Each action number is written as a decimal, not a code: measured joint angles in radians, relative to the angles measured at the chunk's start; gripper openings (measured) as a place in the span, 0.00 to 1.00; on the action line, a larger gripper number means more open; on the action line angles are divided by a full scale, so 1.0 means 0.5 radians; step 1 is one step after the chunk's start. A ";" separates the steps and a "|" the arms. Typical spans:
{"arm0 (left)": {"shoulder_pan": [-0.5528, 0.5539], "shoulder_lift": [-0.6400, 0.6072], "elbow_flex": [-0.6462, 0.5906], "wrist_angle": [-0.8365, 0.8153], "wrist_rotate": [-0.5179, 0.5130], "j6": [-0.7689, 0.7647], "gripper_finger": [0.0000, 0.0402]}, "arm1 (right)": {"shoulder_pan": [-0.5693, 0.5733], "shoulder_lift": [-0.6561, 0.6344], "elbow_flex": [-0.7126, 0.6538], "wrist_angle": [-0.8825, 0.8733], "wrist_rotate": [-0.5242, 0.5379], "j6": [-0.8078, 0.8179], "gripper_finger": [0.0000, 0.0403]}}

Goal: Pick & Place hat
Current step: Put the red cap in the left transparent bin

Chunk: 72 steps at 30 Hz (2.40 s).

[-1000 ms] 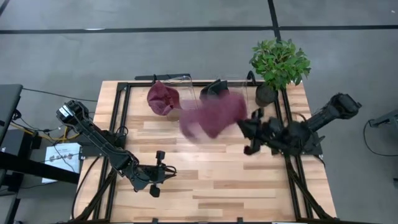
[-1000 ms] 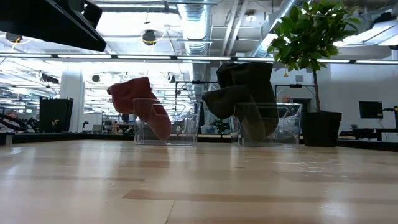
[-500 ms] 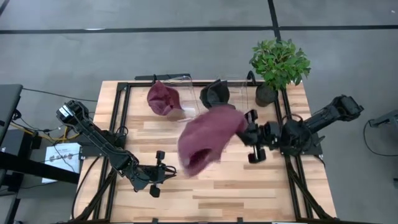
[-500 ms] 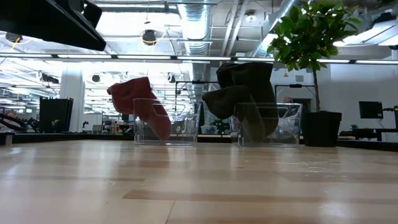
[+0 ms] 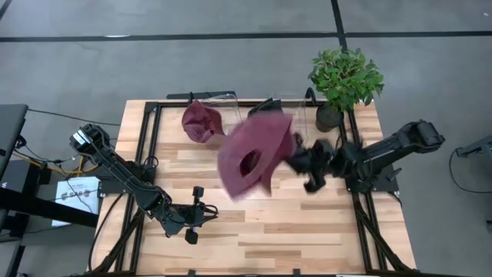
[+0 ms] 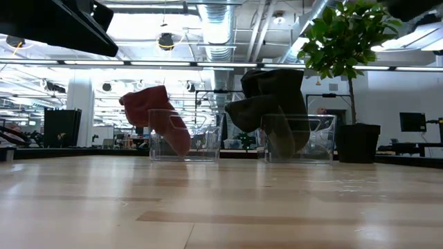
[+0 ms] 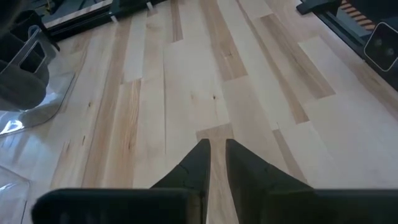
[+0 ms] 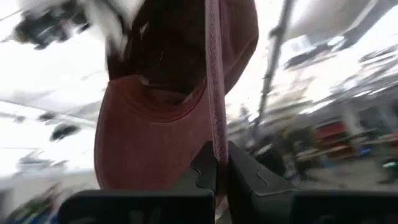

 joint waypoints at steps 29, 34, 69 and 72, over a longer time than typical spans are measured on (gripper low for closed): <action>-0.109 -0.291 -0.007 0.027 -0.075 0.265 0.12 | -0.313 1.150 0.205 0.589 -0.523 0.512 0.00; -0.229 -0.713 -0.006 0.030 -0.077 0.363 0.12 | -0.327 1.119 0.114 0.590 -0.590 0.325 0.00; -0.163 -1.034 -0.005 0.417 0.210 0.670 0.12 | -0.362 1.119 0.105 0.409 -0.598 0.202 0.00; -0.107 -0.934 -0.005 0.425 0.209 0.667 0.12 | -0.361 1.119 0.105 0.409 -0.598 0.202 0.00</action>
